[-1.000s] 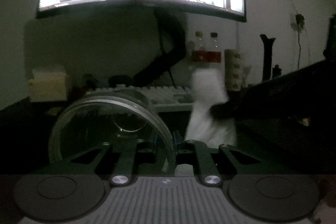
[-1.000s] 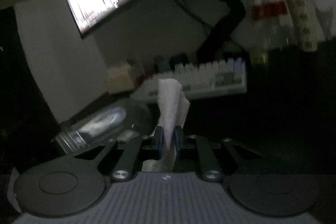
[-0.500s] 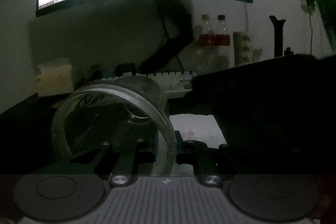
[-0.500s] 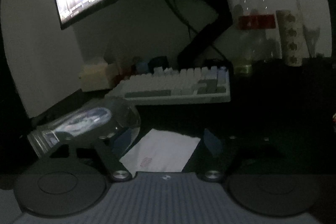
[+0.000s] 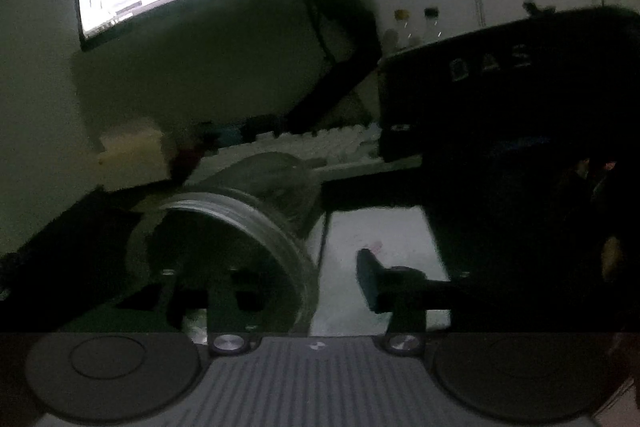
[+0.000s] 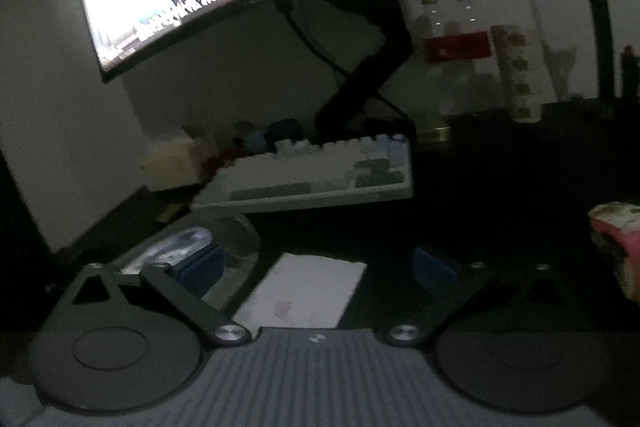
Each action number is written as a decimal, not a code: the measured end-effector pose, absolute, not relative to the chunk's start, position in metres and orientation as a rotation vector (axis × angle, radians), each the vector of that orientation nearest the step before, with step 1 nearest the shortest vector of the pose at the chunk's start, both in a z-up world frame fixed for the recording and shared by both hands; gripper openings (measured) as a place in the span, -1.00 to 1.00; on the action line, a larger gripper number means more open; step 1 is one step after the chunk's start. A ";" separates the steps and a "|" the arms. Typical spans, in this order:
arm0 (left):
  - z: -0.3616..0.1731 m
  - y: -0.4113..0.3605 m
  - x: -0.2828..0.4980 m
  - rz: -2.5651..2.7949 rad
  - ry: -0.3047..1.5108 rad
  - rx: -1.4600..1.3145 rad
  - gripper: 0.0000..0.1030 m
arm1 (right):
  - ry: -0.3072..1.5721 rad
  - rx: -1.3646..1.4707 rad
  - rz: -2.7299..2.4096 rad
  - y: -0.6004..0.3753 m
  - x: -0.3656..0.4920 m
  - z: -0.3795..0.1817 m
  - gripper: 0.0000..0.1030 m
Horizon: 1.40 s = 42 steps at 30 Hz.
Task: Clean container
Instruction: 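Lower the tissue onto the table and open the right gripper, then lower the glass jar onto the table beside the tissue and open the left gripper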
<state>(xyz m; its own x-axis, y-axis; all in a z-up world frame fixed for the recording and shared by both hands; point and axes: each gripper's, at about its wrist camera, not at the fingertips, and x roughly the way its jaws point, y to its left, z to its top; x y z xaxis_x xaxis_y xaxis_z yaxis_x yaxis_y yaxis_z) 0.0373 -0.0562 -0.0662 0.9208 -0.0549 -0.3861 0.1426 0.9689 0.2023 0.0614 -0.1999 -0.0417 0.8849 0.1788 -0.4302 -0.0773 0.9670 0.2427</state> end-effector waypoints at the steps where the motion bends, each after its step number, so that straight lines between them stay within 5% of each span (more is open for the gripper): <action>1: -0.065 -0.057 0.036 -0.099 0.394 0.244 -0.18 | 0.460 0.204 0.123 -0.197 0.059 -0.040 1.00; 4: -0.061 -0.053 0.030 -0.096 0.414 0.241 0.09 | 0.423 0.182 0.123 -0.197 0.051 -0.037 1.00; 8: -0.051 -0.047 0.019 -0.115 0.426 0.220 0.20 | 0.402 0.194 0.132 -0.204 0.043 -0.028 1.00; 10: -0.045 -0.043 0.011 -0.128 0.423 0.209 0.48 | 0.384 0.227 0.155 -0.211 0.037 -0.021 1.00; 14: -0.032 -0.030 -0.007 -0.153 0.400 0.172 0.62 | 0.293 0.294 0.260 -0.226 0.016 -0.008 1.00; 16: -0.023 -0.021 -0.018 -0.173 0.364 0.142 1.00 | 0.215 0.324 0.309 -0.231 0.002 -0.001 1.00; 28: 0.017 0.031 -0.064 -0.245 0.274 0.001 1.00 | 0.269 0.328 0.273 -0.235 -0.013 0.035 1.00; 42: 0.022 0.066 -0.042 -0.174 0.250 -0.213 1.00 | 0.327 0.385 0.285 -0.227 0.016 0.007 1.00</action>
